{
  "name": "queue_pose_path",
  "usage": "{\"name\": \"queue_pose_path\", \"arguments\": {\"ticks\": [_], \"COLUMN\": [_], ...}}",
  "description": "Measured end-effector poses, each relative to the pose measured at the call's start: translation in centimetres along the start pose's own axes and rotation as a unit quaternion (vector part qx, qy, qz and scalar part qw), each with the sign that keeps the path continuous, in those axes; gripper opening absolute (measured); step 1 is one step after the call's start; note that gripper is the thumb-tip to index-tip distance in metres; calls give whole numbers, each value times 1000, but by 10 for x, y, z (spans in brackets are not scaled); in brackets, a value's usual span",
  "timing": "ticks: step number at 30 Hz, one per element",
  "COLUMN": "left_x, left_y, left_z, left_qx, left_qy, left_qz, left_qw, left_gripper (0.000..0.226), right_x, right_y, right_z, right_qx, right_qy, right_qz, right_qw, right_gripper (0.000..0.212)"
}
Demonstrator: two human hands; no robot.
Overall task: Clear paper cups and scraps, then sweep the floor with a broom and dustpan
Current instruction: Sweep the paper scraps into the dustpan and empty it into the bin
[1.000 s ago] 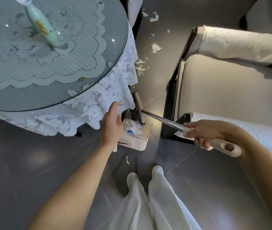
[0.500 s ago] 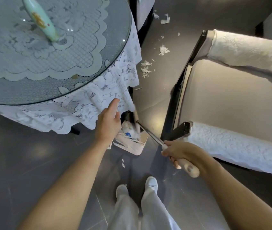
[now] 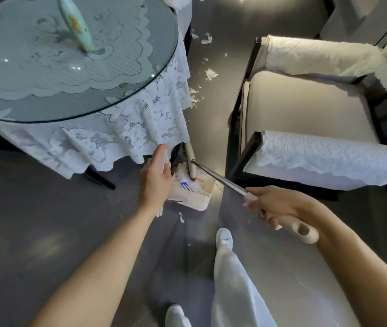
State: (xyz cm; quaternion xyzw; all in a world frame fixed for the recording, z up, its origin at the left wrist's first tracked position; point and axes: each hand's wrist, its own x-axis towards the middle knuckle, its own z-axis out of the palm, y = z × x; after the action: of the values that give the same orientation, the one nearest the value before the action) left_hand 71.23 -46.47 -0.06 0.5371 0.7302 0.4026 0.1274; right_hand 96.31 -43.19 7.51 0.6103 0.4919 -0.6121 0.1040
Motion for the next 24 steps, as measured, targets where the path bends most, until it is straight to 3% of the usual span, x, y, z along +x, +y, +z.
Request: {"name": "queue_pose_path", "arguments": {"ticks": [3, 13, 19, 24], "left_x": [-45, -157, -199, -223], "left_y": [-8, -37, -54, -75], "left_z": [-40, -126, -150, -167], "left_qx": [-12, -4, 19, 38], "left_qy": [12, 9, -16, -43], "left_qz": [-2, -33, -61, -66], "left_qw": [1000, 999, 998, 996], "left_gripper": [43, 43, 44, 42], "right_x": [-32, -100, -89, -62], "right_y": [17, 53, 75, 93], "right_z": [38, 99, 117, 143], "right_qx": [69, 122, 89, -12], "right_qy": [9, 11, 30, 37], "right_qz": [11, 38, 52, 36], "right_qw": [998, 992, 994, 999], "right_gripper": [21, 24, 44, 52]}}
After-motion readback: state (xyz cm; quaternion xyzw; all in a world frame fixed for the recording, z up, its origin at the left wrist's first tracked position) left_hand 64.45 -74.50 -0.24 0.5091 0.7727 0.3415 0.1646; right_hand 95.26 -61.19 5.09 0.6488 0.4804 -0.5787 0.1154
